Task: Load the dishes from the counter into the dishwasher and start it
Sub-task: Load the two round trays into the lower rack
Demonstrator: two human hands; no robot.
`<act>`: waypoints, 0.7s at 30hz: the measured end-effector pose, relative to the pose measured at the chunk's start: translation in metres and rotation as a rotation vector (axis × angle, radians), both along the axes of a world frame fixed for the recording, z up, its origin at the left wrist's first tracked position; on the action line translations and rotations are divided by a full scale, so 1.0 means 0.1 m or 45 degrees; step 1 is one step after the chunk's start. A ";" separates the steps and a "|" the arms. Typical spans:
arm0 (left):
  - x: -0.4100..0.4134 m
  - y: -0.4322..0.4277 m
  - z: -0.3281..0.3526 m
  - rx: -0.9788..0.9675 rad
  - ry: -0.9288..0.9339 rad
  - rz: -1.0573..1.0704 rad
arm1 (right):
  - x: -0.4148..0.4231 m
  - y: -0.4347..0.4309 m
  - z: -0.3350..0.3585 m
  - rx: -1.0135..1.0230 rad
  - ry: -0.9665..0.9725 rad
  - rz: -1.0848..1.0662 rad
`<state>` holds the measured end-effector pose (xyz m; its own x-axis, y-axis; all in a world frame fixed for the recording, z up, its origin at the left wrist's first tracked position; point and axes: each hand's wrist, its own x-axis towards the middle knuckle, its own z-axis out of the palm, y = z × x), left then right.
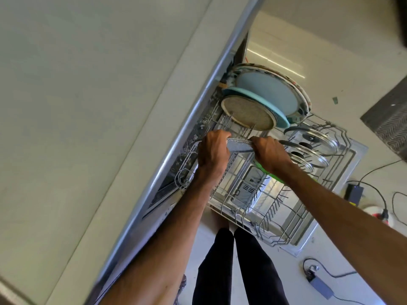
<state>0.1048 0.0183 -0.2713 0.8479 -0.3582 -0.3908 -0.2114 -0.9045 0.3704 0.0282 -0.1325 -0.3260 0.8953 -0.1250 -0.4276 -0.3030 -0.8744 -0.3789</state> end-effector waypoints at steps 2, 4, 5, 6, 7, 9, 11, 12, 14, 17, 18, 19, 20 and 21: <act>0.01 -0.05 -0.06 -0.112 -0.043 -0.022 | -0.02 -0.11 0.03 -0.046 0.016 -0.013; 0.03 -0.08 -0.10 -0.164 -0.100 -0.014 | -0.02 -0.25 0.04 -0.062 -0.015 -0.054; 0.05 -0.09 -0.11 -0.175 -0.127 0.005 | -0.02 -0.32 0.05 -0.081 -0.020 -0.088; 0.07 -0.11 -0.12 -0.192 -0.141 0.029 | -0.01 -0.38 0.06 -0.103 -0.025 -0.122; 0.09 -0.12 -0.12 -0.208 -0.151 0.046 | 0.01 -0.43 0.07 -0.124 -0.034 -0.148; 0.12 -0.14 -0.12 -0.214 -0.161 0.047 | 0.05 -0.52 0.08 -0.161 -0.062 -0.181; 0.14 -0.17 -0.12 -0.219 -0.153 0.040 | 0.12 -0.57 0.05 -0.195 -0.097 -0.185; 0.15 -0.19 -0.12 -0.214 -0.153 0.033 | 0.15 -0.58 0.03 -0.206 -0.115 -0.170; 0.18 -0.23 -0.14 -0.209 -0.153 0.031 | 0.23 -0.57 0.00 -0.225 -0.117 -0.129; 0.24 -0.26 -0.17 -0.198 -0.149 0.061 | 0.33 -0.56 -0.04 -0.255 -0.055 -0.058; 0.26 -0.26 -0.19 -0.194 -0.143 0.070 | 0.36 -0.55 -0.05 -0.267 -0.039 -0.035; 0.28 -0.26 -0.20 -0.195 -0.137 0.077 | 0.39 -0.54 -0.06 -0.274 -0.040 -0.019; 0.30 -0.25 -0.22 -0.199 -0.131 0.081 | 0.41 -0.52 -0.07 -0.279 -0.045 -0.009; 0.31 -0.24 -0.23 -0.205 -0.129 0.082 | 0.44 -0.51 -0.08 -0.279 -0.053 -0.001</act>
